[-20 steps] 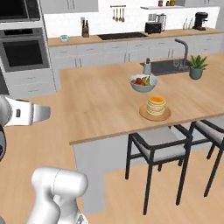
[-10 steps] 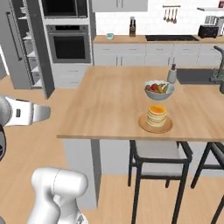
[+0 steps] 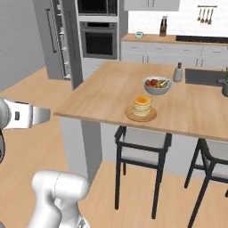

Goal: Take the strawberry from the fridge and place it on top of the pancake, located on the dining counter.

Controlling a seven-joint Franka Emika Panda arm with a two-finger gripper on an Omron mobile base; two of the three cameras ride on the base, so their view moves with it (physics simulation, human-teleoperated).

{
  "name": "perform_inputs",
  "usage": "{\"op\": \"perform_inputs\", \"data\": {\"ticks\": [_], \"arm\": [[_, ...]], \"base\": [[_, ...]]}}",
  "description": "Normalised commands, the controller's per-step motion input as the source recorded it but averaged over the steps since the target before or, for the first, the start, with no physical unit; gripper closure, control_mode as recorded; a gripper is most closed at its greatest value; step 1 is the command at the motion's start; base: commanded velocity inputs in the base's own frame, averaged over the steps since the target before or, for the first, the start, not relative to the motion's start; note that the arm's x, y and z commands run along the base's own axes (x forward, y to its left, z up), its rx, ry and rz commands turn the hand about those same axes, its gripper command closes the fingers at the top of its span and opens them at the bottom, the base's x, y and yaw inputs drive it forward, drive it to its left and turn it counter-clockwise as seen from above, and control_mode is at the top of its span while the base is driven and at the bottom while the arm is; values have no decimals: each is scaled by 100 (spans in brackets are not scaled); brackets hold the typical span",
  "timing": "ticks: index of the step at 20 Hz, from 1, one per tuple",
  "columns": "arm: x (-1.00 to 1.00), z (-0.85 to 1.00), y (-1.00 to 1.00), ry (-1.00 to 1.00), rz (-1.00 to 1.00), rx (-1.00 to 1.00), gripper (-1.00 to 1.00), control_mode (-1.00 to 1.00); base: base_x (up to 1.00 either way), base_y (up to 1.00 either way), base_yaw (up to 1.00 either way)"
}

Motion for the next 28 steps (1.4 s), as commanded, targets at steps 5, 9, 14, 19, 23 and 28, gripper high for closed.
{"op": "perform_inputs", "data": {"ticks": [5,9,14,19,23,28], "arm": [[0,0,0,0,0,0,100,100],[0,0,0,0,0,0,100,100],[0,0,0,0,0,0,100,100],[0,0,0,0,0,0,100,100],[0,0,0,0,0,0,100,100],[20,-2,-6,7,0,2,100,-100]], "base": [[9,-87,1],[68,-17,0],[83,-50,0],[84,-67,0],[98,-15,0],[80,-1,0]]}}
